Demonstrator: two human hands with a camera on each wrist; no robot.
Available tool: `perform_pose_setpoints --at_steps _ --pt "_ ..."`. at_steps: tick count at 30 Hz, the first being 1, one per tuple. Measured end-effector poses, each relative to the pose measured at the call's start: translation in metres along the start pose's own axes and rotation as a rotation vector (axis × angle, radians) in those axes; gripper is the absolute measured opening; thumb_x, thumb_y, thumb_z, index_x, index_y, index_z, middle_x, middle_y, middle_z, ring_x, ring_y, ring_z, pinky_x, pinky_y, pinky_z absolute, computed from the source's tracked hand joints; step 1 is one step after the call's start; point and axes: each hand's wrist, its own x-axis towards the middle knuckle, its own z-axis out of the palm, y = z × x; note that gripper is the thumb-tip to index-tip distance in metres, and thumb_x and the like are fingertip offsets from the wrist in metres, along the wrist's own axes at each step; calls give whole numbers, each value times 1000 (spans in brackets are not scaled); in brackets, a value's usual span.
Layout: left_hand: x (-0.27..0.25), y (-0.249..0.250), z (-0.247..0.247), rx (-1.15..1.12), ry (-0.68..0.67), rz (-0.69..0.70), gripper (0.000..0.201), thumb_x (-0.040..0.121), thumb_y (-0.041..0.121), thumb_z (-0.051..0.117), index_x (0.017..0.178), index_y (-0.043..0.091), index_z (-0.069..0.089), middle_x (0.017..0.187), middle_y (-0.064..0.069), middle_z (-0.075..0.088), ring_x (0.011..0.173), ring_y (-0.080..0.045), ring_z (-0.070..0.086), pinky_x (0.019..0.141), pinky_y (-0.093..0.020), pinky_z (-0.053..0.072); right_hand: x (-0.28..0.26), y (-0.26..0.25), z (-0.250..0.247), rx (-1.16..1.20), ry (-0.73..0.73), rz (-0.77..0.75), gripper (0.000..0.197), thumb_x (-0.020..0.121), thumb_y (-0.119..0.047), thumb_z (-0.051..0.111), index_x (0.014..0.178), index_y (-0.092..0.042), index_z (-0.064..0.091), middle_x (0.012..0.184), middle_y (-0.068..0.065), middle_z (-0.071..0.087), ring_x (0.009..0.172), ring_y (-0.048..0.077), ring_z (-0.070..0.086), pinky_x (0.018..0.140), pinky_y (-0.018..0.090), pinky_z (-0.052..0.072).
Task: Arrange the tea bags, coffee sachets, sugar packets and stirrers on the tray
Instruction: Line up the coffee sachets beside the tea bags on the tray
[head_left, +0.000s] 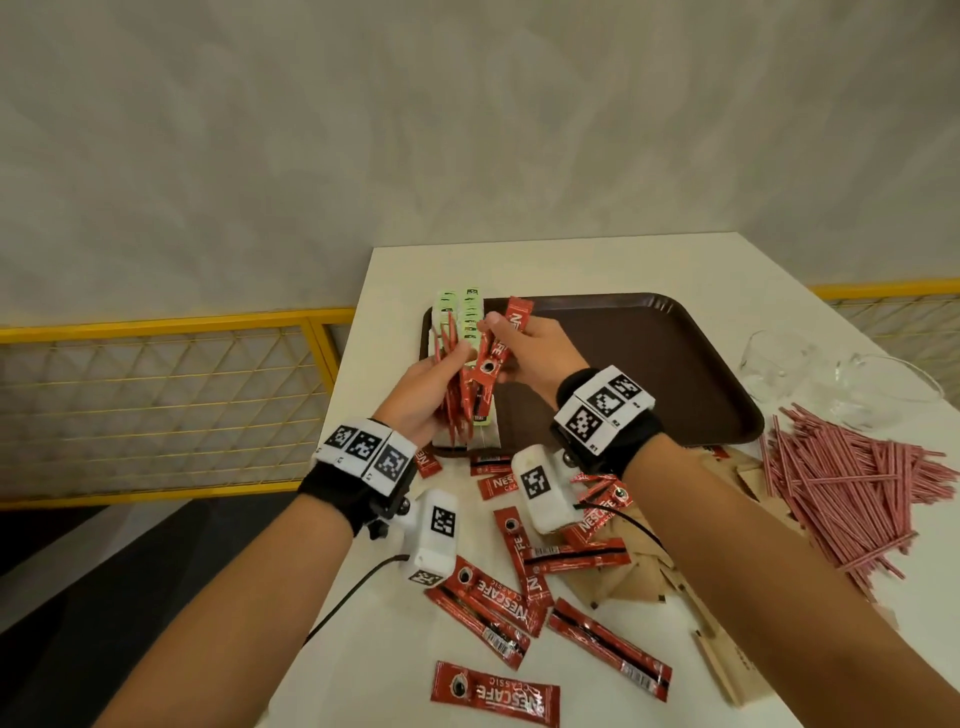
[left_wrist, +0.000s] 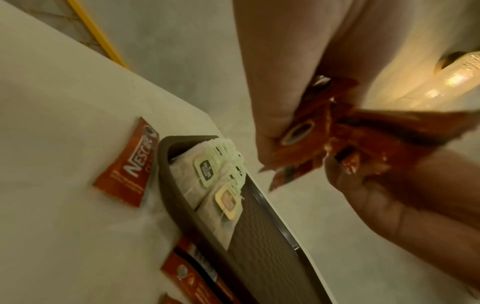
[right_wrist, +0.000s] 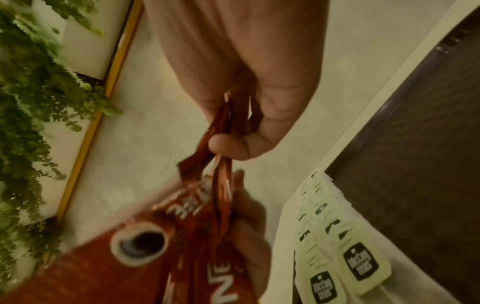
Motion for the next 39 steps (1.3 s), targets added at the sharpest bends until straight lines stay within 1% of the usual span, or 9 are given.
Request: perform_pose_setpoints --at_steps 2,5,9,14,17,21,27,32,39 --pt "0 2 4 34 -33 -14 38 97 28 47 130 10 49 123 -11 62 111 -21 60 90 -30 50 7 1 5 60 17 17 27 97 -20 50 110 1 62 106 20 66 86 28 67 79 41 56" --pt "4 2 0 68 -63 -36 36 95 20 51 129 8 50 115 -11 65 101 -19 64 80 -28 54 16 0 4 11 38 36 28 97 -20 50 107 3 63 110 23 66 101 36 64 91 48 52" --pt "13 1 -6 140 -8 21 29 90 6 56 119 5 55 86 -4 66 65 -7 66 51 -18 50 26 3 -2 0 -5 30 31 97 -26 48 109 -3 64 111 19 66 102 32 65 91 46 52" --pt "34 10 -10 187 47 57 32 86 3 61 117 6 56 97 -10 68 85 -21 66 80 -33 55 40 6 -16 180 -62 73 30 97 -32 48 106 -10 66 96 12 57 73 17 50 53 20 46" --pt "46 17 -14 171 50 62 38 84 1 61 120 6 54 103 -12 67 90 -23 66 82 -36 53 54 8 -30 305 -99 95 26 95 -27 53 95 -6 67 81 8 52 58 10 46 53 17 45" --pt "61 21 -11 121 93 76 38 86 -1 57 123 2 52 104 -11 66 90 -21 65 84 -34 53 65 10 -39 454 -180 116 16 89 -20 60 95 -6 66 90 8 62 71 10 58 67 17 54" --pt "85 19 2 133 138 120 39 83 10 64 121 12 56 114 -10 67 104 -24 64 89 -37 51 83 16 -38 259 -257 134 3 88 -11 62 90 -9 61 93 4 66 85 13 65 71 24 55" --pt "102 37 -8 291 227 227 31 83 10 66 113 11 59 106 -9 69 95 -23 67 86 -39 53 101 11 -51 73 -293 148 3 93 -11 55 94 -11 58 99 13 62 79 13 63 62 22 56" --pt "120 59 -15 494 186 287 28 79 13 71 103 19 59 94 3 69 82 -6 68 70 -20 53 122 13 -54 -341 -452 162 6 96 -10 48 99 -7 52 89 7 56 83 14 61 54 19 55"
